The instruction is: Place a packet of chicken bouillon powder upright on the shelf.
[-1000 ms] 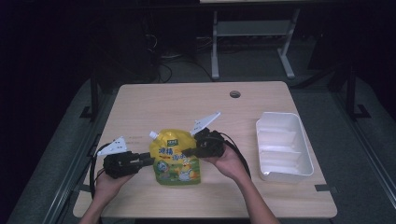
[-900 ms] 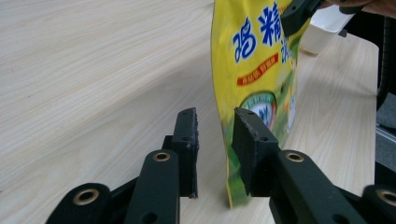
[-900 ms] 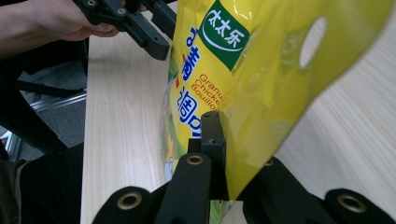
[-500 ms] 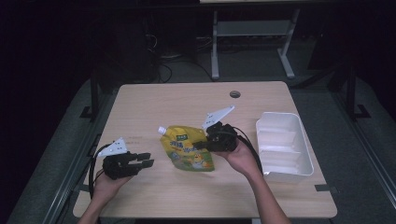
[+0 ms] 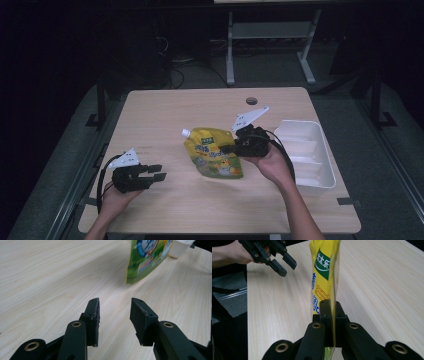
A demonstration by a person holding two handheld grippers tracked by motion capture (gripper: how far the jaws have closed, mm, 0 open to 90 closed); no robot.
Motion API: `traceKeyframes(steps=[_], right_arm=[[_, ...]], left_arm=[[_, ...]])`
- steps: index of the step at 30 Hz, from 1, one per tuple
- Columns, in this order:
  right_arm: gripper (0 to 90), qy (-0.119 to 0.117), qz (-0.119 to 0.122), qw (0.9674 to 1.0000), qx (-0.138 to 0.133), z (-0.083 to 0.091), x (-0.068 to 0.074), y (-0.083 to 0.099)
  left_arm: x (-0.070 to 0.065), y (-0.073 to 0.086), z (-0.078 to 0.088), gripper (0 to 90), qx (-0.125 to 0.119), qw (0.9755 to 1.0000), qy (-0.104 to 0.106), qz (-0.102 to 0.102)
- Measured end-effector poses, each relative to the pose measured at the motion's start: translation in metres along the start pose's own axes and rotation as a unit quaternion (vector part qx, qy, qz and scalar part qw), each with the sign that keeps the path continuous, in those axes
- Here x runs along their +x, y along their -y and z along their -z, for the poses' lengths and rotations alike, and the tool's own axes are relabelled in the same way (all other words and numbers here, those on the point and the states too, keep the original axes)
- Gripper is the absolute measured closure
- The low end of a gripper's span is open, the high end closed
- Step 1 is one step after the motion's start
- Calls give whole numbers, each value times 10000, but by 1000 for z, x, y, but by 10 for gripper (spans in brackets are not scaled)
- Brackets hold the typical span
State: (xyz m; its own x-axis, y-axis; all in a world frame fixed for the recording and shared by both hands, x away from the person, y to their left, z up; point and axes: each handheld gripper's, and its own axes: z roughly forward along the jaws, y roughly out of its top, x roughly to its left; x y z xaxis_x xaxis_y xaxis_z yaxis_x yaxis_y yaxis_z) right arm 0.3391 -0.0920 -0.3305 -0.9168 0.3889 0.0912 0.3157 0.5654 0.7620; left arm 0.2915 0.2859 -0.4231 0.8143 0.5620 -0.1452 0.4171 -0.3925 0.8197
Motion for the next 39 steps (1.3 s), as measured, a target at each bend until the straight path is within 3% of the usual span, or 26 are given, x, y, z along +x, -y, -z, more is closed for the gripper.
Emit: traceKeyframes(steps=[12,39], right_arm=[[894,191,-41,9998,-95,29,-6,3],[894,587,-168,9979,-235,82,-13,20]], left_arm=[[-2,1,-4,571,181,9997,-59,-131],[-1,1,-4,562,187,9996,-115,-164]])
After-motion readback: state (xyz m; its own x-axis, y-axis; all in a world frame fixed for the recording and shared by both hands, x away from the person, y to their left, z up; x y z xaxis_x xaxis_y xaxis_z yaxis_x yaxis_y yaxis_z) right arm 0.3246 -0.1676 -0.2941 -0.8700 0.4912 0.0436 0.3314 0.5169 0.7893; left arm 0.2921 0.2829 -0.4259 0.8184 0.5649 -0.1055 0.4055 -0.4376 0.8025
